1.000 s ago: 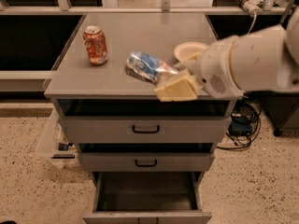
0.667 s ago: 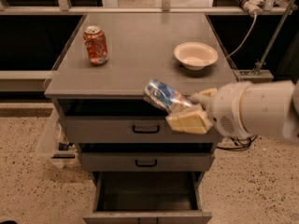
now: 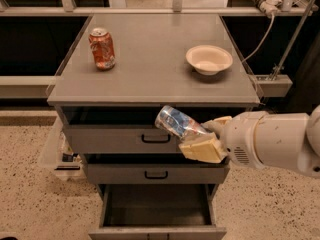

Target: Place redbull can into bottom drawer

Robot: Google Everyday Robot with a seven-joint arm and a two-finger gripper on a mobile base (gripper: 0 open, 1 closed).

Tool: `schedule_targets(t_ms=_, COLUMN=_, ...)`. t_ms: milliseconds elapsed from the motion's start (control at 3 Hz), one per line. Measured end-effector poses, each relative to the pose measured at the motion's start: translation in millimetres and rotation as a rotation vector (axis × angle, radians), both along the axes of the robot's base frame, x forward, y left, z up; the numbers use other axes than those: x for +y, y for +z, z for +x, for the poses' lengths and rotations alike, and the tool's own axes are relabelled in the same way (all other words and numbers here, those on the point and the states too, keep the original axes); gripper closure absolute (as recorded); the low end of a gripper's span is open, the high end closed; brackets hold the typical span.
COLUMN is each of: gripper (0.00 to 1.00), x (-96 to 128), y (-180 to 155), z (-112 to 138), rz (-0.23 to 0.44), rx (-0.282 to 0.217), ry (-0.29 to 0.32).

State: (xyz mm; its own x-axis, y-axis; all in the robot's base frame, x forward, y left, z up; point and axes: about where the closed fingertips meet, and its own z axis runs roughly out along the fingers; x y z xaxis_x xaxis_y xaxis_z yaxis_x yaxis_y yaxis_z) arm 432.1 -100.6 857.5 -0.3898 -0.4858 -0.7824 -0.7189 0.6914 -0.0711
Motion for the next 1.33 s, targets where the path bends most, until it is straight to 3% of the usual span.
schedule_targets(t_ms=333, gripper=1.00, x=-10, y=-43, z=-10, rz=0.062, rx=0.019, ry=-0.070)
schedule_targets(t_ms=1000, gripper=1.00, x=-33, y=-178, z=-21, rz=0.203, rx=0.112, ry=-0.267)
schedule_targets(t_ms=1333, gripper=1.00, x=-48, y=-188, z=-8, rz=0.206, rx=0.083, ry=-0.336)
